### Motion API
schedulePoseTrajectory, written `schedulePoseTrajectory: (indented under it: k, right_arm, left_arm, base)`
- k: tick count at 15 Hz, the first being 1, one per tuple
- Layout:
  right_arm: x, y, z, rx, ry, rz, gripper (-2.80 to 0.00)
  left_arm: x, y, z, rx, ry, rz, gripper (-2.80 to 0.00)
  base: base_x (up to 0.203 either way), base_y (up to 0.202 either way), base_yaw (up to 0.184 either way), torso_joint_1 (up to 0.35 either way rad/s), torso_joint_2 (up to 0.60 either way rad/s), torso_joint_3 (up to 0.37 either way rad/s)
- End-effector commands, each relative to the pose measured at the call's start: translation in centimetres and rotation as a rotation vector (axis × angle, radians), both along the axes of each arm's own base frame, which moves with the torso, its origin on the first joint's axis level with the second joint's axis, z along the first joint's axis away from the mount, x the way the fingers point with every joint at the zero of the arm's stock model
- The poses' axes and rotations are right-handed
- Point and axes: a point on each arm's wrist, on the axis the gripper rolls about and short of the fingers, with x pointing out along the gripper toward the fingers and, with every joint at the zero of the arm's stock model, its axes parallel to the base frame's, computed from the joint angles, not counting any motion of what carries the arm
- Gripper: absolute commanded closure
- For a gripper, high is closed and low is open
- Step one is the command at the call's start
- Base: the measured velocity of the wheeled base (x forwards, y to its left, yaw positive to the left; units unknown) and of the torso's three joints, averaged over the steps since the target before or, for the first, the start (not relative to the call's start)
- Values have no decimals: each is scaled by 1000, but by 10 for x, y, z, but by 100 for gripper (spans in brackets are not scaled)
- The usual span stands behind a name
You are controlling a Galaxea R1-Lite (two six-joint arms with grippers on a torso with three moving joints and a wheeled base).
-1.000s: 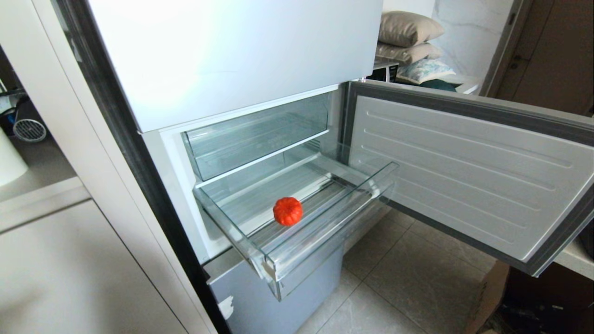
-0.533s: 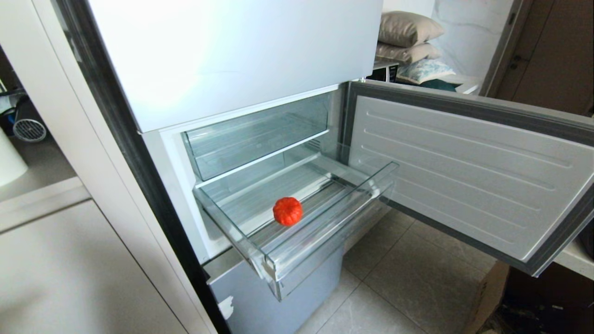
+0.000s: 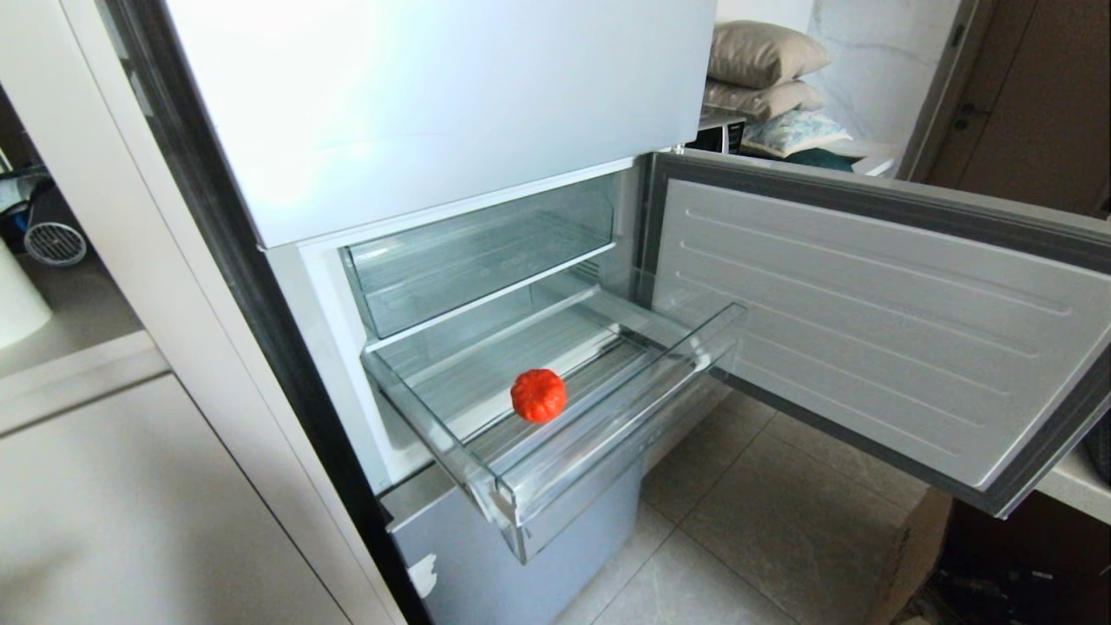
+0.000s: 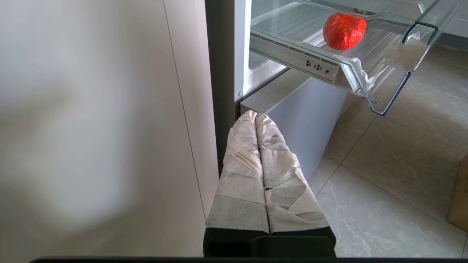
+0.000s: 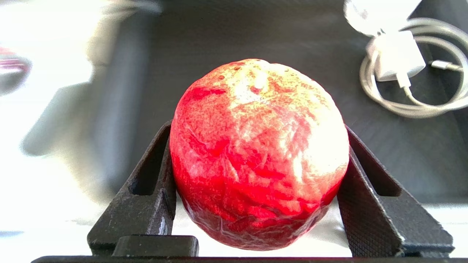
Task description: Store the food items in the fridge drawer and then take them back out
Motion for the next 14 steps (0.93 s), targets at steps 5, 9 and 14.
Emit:
schedulePoseTrajectory:
  k: [5,9,14]
  right_arm:
    - [-73,201,84,-291,-234,238,0]
    - [-62,283,61,-207,-290,724,0]
    - [-78,327,1,-77,-156,1047,0]
  left_arm:
    - [0,0,0,0,1,0,0]
    - [0,0,0,0,1,0,0]
    - [0,0,0,0,1,0,0]
  base:
    - [0,0,0,0,0,0]
    - [0,0,0,0,0,0]
    - [0,0,0,0,0,0]
